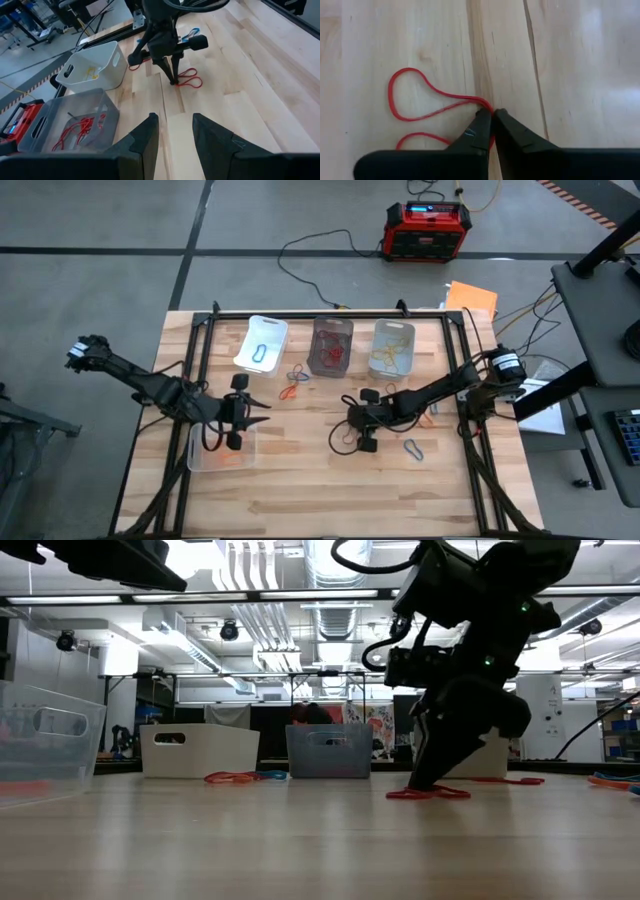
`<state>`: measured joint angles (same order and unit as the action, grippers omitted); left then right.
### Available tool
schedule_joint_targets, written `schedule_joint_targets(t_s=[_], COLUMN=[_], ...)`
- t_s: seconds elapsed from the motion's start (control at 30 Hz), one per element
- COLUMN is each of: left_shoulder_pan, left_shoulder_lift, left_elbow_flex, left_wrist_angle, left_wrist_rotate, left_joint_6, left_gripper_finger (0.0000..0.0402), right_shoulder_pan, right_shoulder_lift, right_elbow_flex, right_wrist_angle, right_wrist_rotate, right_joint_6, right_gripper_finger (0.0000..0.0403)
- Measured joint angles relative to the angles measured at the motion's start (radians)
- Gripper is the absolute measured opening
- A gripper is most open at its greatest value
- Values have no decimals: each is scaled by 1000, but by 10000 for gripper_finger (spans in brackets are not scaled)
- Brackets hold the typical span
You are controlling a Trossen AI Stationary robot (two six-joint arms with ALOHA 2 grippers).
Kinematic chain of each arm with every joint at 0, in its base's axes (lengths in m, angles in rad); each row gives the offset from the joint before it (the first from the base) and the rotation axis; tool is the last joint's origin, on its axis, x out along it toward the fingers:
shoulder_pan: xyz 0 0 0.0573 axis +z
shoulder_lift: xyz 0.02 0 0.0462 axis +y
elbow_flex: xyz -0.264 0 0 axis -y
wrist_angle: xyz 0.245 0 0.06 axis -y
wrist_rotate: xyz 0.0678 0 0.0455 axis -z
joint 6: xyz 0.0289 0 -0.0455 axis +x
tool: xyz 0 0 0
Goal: Sort rubber bands into baskets
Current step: Put the red rubber band into the black bin
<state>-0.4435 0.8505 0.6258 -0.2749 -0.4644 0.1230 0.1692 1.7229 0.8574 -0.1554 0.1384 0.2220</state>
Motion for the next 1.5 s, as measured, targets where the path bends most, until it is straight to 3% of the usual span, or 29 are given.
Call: schedule_joint_targets(t_s=[0.53, 0.9, 1.23, 1.5], left_shoulder_pan=[0, 0, 0, 0], left_shoulder_lift=[76, 82, 81, 81], left_elbow_flex=[0, 0, 0, 0], left_wrist_angle=[56, 65, 116, 118], left_wrist_rotate=[0, -1, -86, -87], left_joint_6=[-1, 6, 61, 67], left_gripper_finger=[105, 105, 105, 105], right_shoulder_pan=[7, 7, -25, -141], right_shoulder_lift=[-106, -129, -130, -130], right_elbow_flex=[20, 21, 17, 19], right_wrist_angle=[45, 341, 716, 810], right_wrist_rotate=[13, 28, 214, 335], right_joint_6=[-34, -197, -471, -552], right_gripper_finger=[9, 9, 9, 9])
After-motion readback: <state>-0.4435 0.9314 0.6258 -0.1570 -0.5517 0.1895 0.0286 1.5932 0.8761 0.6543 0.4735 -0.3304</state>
